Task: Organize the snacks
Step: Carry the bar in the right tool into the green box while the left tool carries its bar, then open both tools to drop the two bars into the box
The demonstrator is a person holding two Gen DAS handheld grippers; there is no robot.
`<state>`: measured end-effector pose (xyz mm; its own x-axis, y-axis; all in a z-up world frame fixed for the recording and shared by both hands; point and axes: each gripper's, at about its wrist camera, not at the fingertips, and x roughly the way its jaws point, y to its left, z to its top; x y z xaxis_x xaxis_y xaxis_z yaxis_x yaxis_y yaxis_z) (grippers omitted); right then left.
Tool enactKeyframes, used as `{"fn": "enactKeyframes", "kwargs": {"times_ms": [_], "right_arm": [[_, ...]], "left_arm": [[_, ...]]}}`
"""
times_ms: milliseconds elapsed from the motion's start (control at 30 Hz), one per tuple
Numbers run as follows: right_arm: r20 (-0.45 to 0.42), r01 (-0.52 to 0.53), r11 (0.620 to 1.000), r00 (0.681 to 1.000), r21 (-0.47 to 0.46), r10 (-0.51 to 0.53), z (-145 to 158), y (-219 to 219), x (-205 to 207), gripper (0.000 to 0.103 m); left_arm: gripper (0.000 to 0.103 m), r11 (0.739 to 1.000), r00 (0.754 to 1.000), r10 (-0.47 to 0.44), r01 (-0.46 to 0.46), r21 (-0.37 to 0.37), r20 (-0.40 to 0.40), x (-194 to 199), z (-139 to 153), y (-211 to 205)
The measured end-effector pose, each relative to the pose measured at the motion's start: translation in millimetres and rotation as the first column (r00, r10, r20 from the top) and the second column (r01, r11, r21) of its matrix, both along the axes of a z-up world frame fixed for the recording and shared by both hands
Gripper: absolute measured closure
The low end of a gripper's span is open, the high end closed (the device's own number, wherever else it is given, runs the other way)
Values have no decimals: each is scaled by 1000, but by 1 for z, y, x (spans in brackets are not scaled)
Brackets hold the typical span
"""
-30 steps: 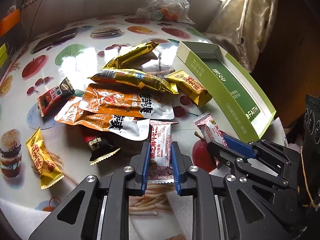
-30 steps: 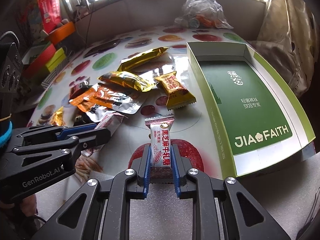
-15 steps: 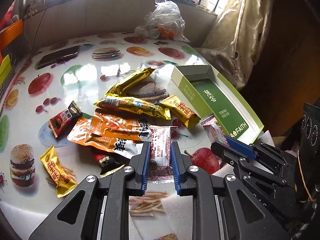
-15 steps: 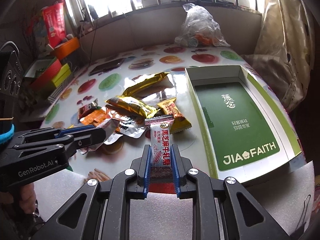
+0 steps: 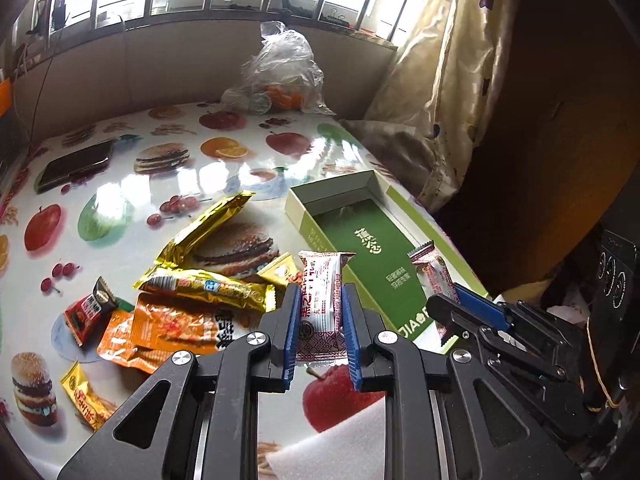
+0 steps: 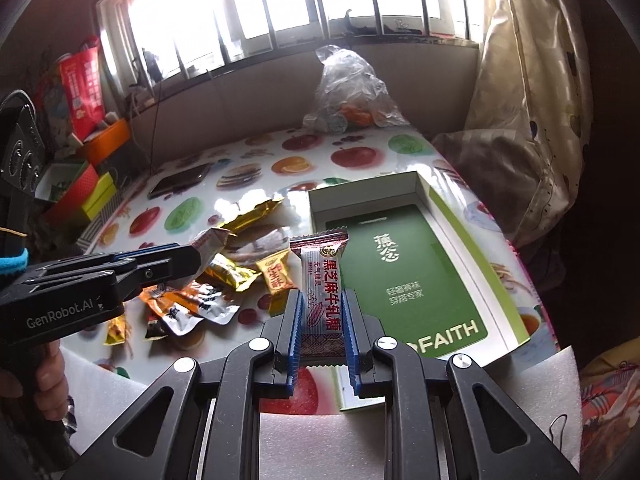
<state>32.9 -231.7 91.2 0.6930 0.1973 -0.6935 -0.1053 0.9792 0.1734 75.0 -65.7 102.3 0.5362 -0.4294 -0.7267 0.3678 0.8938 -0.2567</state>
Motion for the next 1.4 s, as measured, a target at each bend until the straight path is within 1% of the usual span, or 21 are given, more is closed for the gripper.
{"fn": "enactKeyframes", "kwargs": {"times_ms": [100, 267, 433, 600, 700, 867, 1033, 1300, 1400], "right_arm": [[2, 29, 1000, 1000, 0, -29, 1, -13, 2, 85], [-6, 48, 999, 999, -10, -48, -1, -28, 7, 85], [-36, 76, 997, 996, -12, -77, -13, -43, 15, 85], [-61, 102, 995, 993, -18, -103, -24, -57, 24, 85], [-80, 98, 995, 992, -25, -99, -32, -62, 29, 85], [-109, 96, 995, 989, -41, -100, -46, -66, 37, 85], [-130, 97, 994, 986, -56, -104, -56, -68, 42, 85], [-152, 95, 993, 983, -66, -104, -65, -65, 47, 84], [-151, 100, 992, 982, -72, -110, -65, -64, 47, 84]], "left_arm": [[82, 1000, 1000, -25, 25, -14, -5, 5, 0, -11], [82, 998, 998, -54, 53, -27, -18, 14, -4, -33], [82, 996, 995, -87, 86, -29, -53, 24, -17, -58], [82, 995, 992, -99, 97, -31, -84, 34, -29, -77], [82, 995, 989, -101, 99, -26, -106, 38, -37, -86], [82, 996, 985, -92, 91, -8, -146, 44, -52, -97], [82, 995, 981, -99, 102, 11, -165, 48, -62, -103], [82, 994, 979, -98, 105, 28, -181, 51, -68, -106], [82, 994, 977, -103, 108, 18, -188, 51, -69, -105]]}}
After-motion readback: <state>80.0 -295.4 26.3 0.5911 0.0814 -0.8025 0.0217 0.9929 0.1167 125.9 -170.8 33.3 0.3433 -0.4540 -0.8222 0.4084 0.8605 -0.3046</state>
